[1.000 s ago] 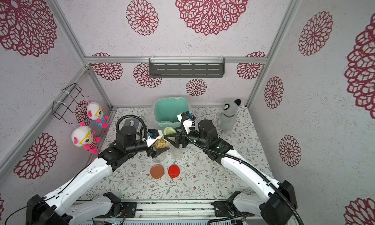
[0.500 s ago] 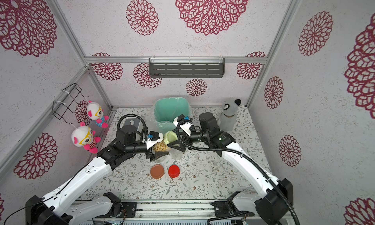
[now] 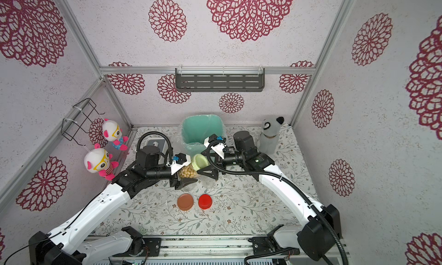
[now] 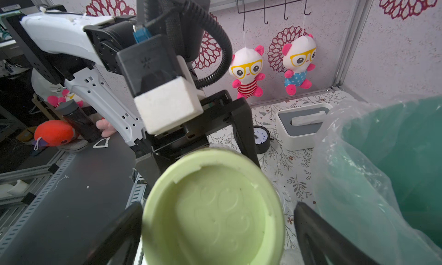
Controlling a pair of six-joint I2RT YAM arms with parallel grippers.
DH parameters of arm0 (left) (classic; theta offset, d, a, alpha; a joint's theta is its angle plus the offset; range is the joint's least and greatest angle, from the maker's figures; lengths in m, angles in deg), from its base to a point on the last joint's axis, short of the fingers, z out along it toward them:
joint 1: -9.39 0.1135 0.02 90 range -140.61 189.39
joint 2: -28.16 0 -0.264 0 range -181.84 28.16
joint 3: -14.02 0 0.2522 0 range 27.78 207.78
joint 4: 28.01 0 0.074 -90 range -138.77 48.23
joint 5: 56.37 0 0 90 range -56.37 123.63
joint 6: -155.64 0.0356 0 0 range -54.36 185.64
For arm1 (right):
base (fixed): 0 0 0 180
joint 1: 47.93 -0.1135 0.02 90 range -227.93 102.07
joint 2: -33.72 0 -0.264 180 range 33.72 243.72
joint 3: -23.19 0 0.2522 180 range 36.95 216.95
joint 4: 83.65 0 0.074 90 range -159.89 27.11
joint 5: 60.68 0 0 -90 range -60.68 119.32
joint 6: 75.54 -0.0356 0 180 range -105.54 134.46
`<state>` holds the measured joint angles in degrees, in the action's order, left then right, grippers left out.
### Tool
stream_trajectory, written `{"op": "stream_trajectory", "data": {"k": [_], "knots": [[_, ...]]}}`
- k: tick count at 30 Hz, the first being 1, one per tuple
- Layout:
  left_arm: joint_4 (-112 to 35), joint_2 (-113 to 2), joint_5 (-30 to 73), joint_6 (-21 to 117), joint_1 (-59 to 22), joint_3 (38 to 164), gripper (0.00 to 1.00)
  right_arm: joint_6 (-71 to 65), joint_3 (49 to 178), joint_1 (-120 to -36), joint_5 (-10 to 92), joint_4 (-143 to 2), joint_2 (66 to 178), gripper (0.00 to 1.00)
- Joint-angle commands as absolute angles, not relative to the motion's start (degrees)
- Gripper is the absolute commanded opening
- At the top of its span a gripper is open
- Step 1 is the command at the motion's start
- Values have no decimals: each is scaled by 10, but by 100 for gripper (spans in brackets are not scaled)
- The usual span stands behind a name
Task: Empty moldy peanuts from jars
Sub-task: Unscrew the lid from the jar.
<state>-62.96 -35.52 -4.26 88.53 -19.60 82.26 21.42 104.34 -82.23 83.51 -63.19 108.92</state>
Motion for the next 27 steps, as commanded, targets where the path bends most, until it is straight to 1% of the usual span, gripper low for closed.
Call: {"op": "stream_trajectory", "data": {"k": [1,5,10,16,19,27], "knots": [[-559,-344,-40,875,-192,830,0,134,1035,-821,861,-748,1057,99],[-526,-338,-14,867,-192,817,0,41,1005,-825,804,-818,1030,99],[-491,-331,14,853,-193,804,0,-86,990,-833,710,-844,1007,99],[-455,-320,46,850,-193,789,0,-192,997,-862,551,-795,1012,99],[-455,-318,53,854,-193,787,0,-220,988,-874,484,-779,1010,99],[-457,-320,57,861,-193,784,0,-239,984,-905,475,-805,1028,99]]}}
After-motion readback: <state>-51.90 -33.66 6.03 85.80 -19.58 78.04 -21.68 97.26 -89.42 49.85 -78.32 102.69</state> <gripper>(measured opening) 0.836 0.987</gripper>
